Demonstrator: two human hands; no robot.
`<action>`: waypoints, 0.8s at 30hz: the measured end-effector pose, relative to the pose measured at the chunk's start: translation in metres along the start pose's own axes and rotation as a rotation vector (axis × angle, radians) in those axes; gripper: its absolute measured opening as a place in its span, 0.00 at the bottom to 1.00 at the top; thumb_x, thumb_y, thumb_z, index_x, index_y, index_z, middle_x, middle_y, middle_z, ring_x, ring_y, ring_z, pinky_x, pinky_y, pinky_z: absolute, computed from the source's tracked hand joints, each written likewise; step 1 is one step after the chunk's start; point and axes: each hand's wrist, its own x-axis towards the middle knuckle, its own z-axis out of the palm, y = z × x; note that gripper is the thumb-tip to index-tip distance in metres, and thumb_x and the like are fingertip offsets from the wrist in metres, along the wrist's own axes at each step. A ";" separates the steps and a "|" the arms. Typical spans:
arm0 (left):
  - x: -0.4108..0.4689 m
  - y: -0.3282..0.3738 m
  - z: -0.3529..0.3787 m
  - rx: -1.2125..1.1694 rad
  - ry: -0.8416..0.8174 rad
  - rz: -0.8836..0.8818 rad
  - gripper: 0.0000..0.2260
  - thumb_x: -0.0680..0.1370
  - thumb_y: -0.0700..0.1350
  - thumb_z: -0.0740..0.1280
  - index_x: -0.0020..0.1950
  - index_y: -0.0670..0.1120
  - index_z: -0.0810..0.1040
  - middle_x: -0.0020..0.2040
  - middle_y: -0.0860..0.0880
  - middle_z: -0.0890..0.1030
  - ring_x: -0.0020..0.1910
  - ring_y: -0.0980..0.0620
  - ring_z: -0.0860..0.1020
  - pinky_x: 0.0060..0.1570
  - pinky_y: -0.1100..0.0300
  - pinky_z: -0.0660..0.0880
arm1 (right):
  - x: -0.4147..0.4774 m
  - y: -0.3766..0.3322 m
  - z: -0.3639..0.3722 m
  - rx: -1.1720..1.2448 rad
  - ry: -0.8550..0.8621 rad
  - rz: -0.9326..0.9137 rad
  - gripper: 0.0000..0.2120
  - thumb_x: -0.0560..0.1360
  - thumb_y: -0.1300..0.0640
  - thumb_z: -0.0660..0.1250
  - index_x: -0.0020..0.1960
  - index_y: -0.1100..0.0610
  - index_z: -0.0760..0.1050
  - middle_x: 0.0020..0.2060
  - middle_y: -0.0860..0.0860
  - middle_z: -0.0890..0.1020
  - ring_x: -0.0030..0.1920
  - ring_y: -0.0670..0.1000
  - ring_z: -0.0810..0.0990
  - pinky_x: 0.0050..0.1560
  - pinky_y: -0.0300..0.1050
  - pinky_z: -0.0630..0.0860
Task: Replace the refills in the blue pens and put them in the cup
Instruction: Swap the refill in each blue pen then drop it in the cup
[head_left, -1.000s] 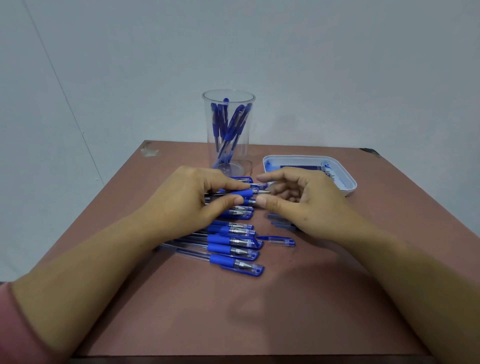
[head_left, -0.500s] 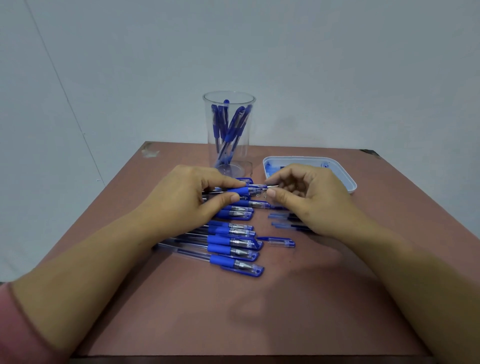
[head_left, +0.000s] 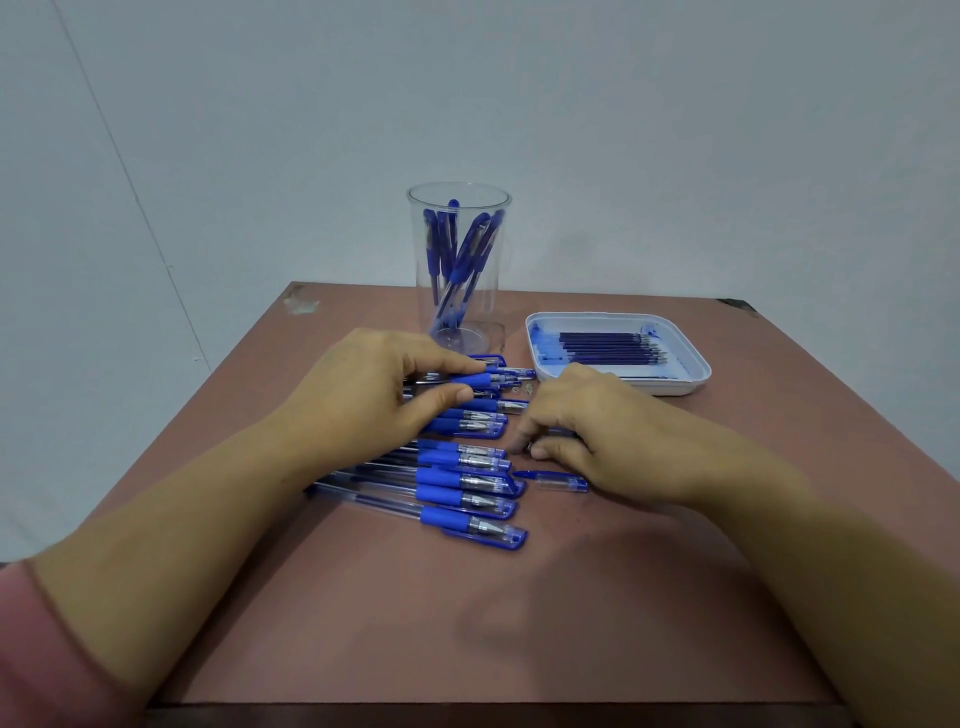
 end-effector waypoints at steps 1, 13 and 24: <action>0.000 0.000 0.000 -0.002 -0.002 -0.001 0.11 0.74 0.51 0.73 0.57 0.57 0.83 0.44 0.63 0.82 0.43 0.65 0.79 0.44 0.65 0.75 | 0.000 0.001 0.000 0.003 0.005 0.001 0.10 0.77 0.55 0.67 0.55 0.43 0.79 0.42 0.35 0.73 0.48 0.38 0.67 0.54 0.39 0.66; -0.002 0.007 0.002 -0.062 -0.014 0.009 0.12 0.74 0.50 0.73 0.57 0.59 0.82 0.47 0.61 0.84 0.45 0.63 0.81 0.45 0.60 0.78 | 0.000 0.003 0.002 0.313 0.465 0.051 0.08 0.72 0.51 0.73 0.48 0.42 0.77 0.43 0.40 0.82 0.47 0.42 0.80 0.49 0.39 0.76; -0.001 0.006 0.003 -0.037 -0.036 -0.005 0.12 0.74 0.52 0.72 0.58 0.59 0.82 0.50 0.60 0.84 0.49 0.63 0.81 0.50 0.58 0.79 | -0.011 0.018 -0.010 0.237 0.403 0.088 0.09 0.72 0.55 0.72 0.44 0.41 0.75 0.41 0.35 0.81 0.47 0.40 0.79 0.48 0.34 0.74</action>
